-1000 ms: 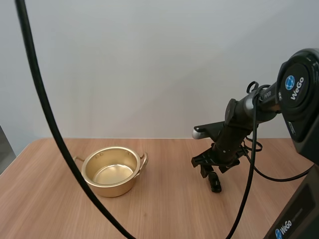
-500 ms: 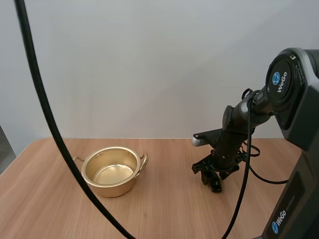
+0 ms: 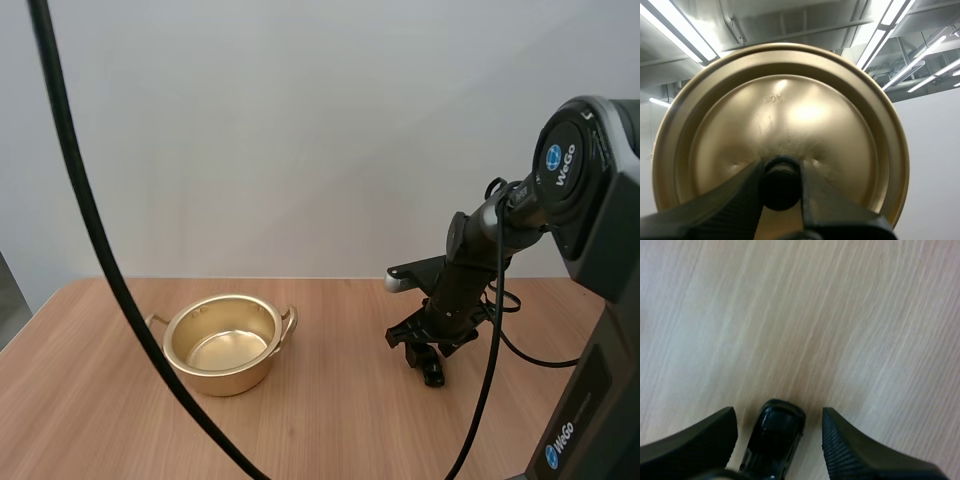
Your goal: Open the pot, put the car inside, and close it
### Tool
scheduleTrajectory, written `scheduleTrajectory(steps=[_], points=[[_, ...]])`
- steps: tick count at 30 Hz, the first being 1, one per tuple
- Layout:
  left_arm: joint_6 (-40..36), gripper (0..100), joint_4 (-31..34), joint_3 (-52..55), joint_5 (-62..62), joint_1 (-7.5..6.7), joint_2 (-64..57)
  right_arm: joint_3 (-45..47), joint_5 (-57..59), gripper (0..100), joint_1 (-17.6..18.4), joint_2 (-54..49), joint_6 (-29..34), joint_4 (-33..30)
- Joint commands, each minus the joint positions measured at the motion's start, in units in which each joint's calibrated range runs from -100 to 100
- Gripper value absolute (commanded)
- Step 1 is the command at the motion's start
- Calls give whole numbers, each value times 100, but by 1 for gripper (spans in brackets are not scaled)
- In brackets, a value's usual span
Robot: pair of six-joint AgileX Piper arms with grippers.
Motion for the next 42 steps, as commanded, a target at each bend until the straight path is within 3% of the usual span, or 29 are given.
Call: scheduleTrajectory(steps=[1,3,5,8,9,26,30,36,42], points=[[1,0,1,8,-14,-3,5,5,5,80,-1,5,1,5],[1,0,1,8,-14,-3,5,5,48,71,-1,5,1,5],[1,0,1,8,-14,-3,5,5,114,55,-1,5,1,5],[1,0,1,8,-30,-3,5,5,222,17,-1,5,1,5],[1,0,1,8,-30,-3,5,5,251,0,-1,5,-23,5],[11,0,1,8,-126,-3,5,-164,293,0,-1,-60,-33,-113],[35,0,1,8,-126,-3,5,-420,328,0,-1,-469,-33,152],[43,0,1,8,-126,-3,5,-1228,732,0,-1,-1311,-223,624],[37,0,1,8,-126,-3,5,-2741,1734,0,-1,-2058,-298,1157]])
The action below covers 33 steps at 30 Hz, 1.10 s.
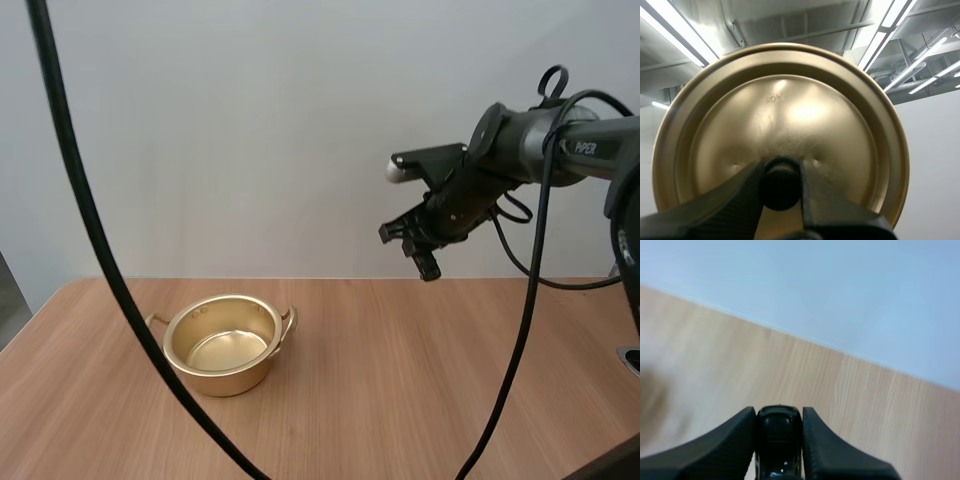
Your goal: Open the pot, put the car inside, and close it
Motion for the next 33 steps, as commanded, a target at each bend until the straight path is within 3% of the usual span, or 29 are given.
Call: scheduleTrajectory(steps=[1,8,10,13,21,33], points=[[-5,0,1,8,-8,-3,5,-1047,529,0,-1,-270,-16,187],[3,0,1,8,8,-3,5,-3056,1954,0,-1,-359,-42,964],[3,0,1,8,26,-3,5,-3397,2192,0,32,-359,-119,1363],[3,0,1,8,26,-3,5,-3760,2330,0,258,-348,-152,1480],[75,0,1,8,-330,-3,5,-3899,2780,0,1194,0,-232,1405],[75,0,1,8,-956,-3,-260,-3632,2949,0,1917,1622,-358,1067]])
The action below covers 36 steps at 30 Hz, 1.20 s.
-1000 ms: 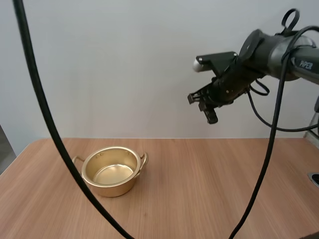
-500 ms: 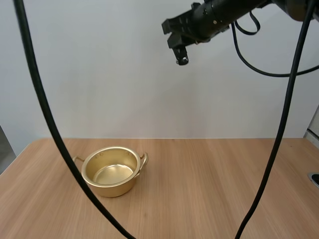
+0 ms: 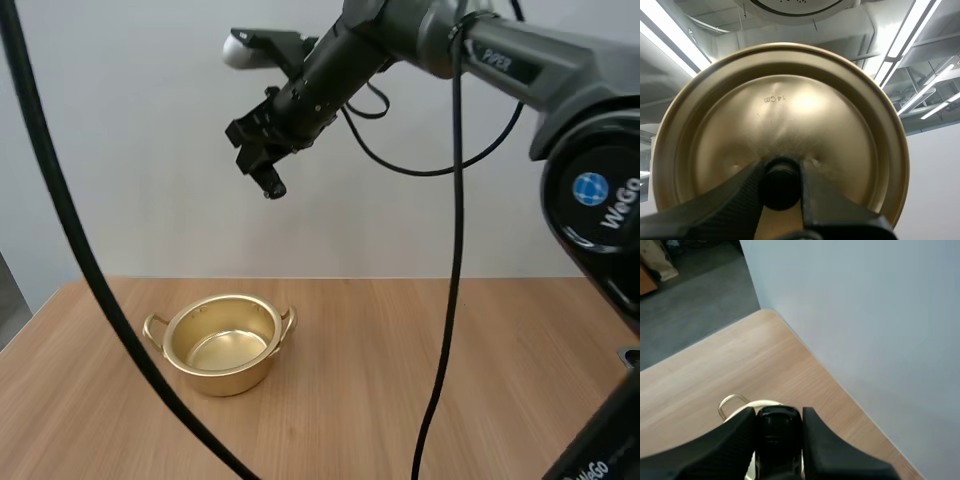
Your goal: Open the pot, put the car inside, and close it
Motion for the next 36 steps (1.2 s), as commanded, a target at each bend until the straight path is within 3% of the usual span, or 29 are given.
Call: scheduleTrajectory(steps=[1,10,15,21,28,36], points=[[4,0,1,8,22,-3,-1,93,0,0,147,325,-60,5],[4,0,1,8,82,-3,-38,473,-303,0,707,1029,-50,-679],[4,0,-8,8,118,6,-34,628,-641,0,881,1329,-50,-676],[4,0,-8,8,391,12,-41,967,-844,0,1002,1804,-50,-829],[4,0,-122,8,371,226,-41,1461,-1839,0,1058,2203,-50,-1258],[4,0,-206,8,371,234,-41,1611,-2204,0,1066,2551,-88,-1380]])
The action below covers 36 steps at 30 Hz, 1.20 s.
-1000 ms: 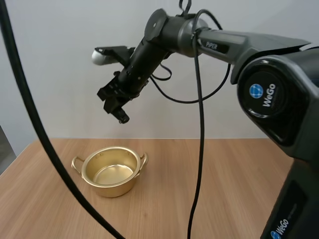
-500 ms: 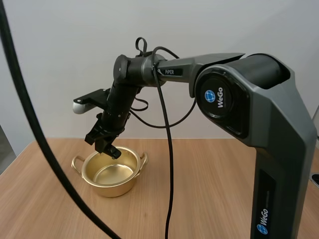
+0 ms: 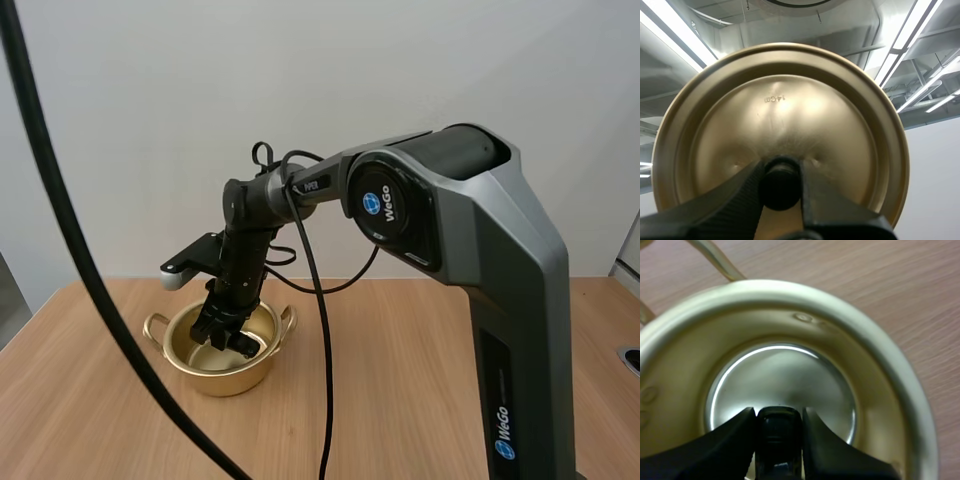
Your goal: Open the pot, put the car inside, and close it
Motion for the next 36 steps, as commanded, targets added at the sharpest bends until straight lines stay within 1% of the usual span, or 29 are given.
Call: scheduleTrajectory(steps=[1,9,16,21,26,36], points=[[4,0,-3,8,5,3,-3,6,-79,0,8,38,-10,-33],[4,0,-3,8,5,3,-3,6,-379,0,8,50,-91,-12],[13,0,-1,8,5,3,-3,6,-435,0,8,50,-350,292],[13,0,-1,8,5,3,-3,6,-450,0,38,67,-350,297],[41,0,-1,8,5,3,-3,16,-386,0,40,290,-463,282],[40,0,-1,8,23,3,-3,39,-747,0,40,324,-463,272]])
